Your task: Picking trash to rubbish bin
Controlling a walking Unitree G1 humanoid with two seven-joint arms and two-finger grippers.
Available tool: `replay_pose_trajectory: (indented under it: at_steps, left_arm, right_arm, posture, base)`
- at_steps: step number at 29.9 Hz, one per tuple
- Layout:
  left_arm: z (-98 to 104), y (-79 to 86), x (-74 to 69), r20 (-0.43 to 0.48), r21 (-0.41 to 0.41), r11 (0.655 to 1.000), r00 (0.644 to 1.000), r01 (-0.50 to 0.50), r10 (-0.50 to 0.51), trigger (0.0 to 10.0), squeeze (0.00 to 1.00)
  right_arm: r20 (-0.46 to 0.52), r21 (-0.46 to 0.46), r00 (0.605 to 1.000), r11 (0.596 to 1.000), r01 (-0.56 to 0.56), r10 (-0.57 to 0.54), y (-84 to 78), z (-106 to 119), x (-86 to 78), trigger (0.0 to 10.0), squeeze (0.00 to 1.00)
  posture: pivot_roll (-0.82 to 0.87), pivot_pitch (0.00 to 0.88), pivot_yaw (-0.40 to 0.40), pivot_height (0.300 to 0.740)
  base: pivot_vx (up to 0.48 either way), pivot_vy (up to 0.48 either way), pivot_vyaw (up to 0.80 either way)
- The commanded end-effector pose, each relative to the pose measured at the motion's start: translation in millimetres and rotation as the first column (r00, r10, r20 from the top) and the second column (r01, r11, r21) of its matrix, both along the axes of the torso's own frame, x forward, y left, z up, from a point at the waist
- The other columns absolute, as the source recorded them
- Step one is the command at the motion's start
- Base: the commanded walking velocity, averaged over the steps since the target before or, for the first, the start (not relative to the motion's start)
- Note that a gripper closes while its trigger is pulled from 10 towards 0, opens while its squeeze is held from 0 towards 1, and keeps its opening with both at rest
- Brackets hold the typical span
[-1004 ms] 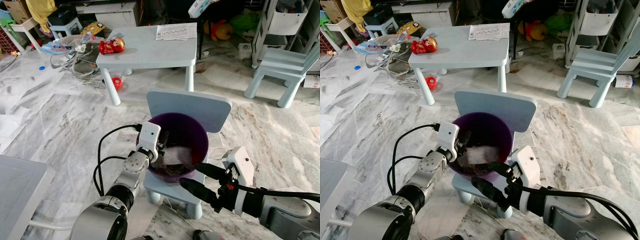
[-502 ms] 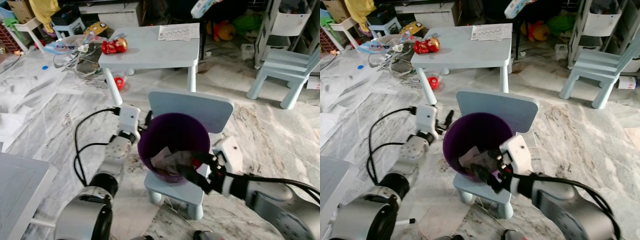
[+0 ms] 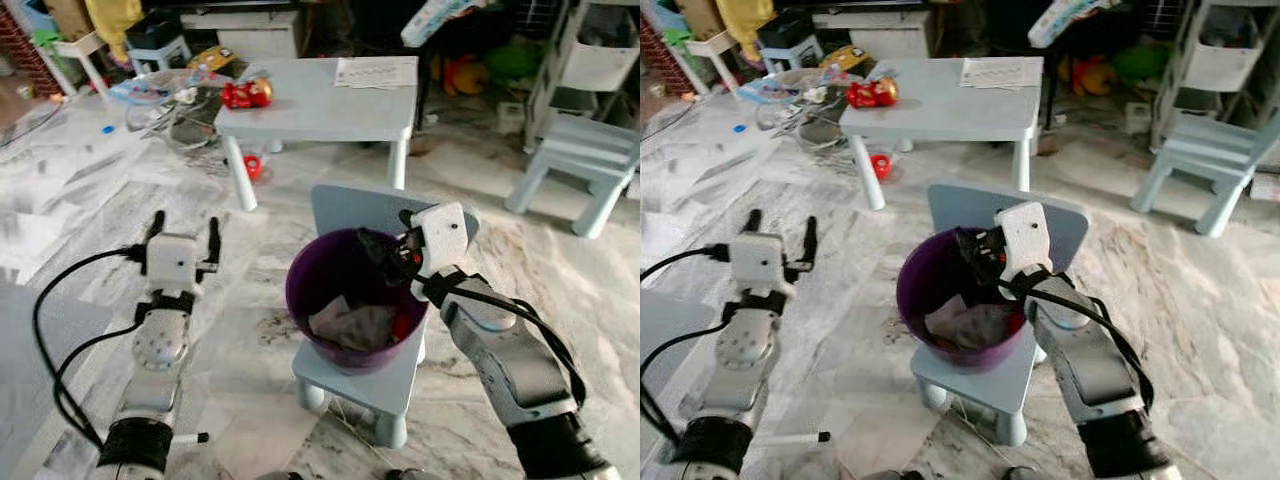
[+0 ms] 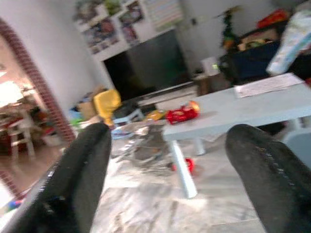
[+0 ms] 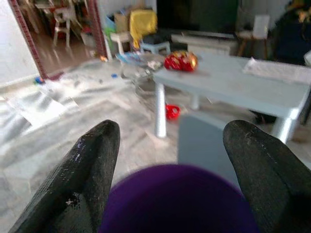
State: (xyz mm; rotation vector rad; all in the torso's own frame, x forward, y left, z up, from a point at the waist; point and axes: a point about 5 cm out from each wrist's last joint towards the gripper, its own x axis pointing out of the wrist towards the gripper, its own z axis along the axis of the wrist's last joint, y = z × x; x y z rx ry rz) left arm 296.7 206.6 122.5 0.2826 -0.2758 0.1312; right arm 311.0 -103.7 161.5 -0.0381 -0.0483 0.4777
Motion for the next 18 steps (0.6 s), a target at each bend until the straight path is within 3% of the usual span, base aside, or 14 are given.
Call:
replay_pose_trajectory:
  at_steps: [1, 7, 18]
  left_arm:
    - [5, 1.6, -9.9, 0.004, 0.004, 0.999, 0.999, -0.042, 0.042, 10.0, 0.0]
    - [12, -8.1, -19.4, -0.002, -0.027, 0.998, 0.999, -0.054, 0.054, 10.0, 0.0]
    - [21, -12.2, -14.6, -0.041, -0.071, 0.995, 0.997, -0.067, 0.065, 10.0, 0.0]
  right_arm:
    - [0.051, 0.007, 0.998, 0.999, -0.035, 0.035, 8.4, 9, 3.6, 10.0, 0.0]
    - [0.079, 0.009, 0.996, 0.999, -0.048, 0.047, 13.5, 9, 8.6, 10.0, 0.0]
    - [0.108, 0.024, 0.993, 0.998, -0.059, 0.056, 15.1, 12, 10.0, 10.0, 0.0]
  posture:
    - [-0.01, 0.053, 0.048, 0.74]
    - [-0.01, 0.056, 0.033, 0.74]
    - [-0.03, 0.07, 0.035, 0.74]
  base:
    - [0.0, 0.0, 0.0]
    - [0.0, 0.0, 0.62]
    - [0.0, 0.0, 0.8]
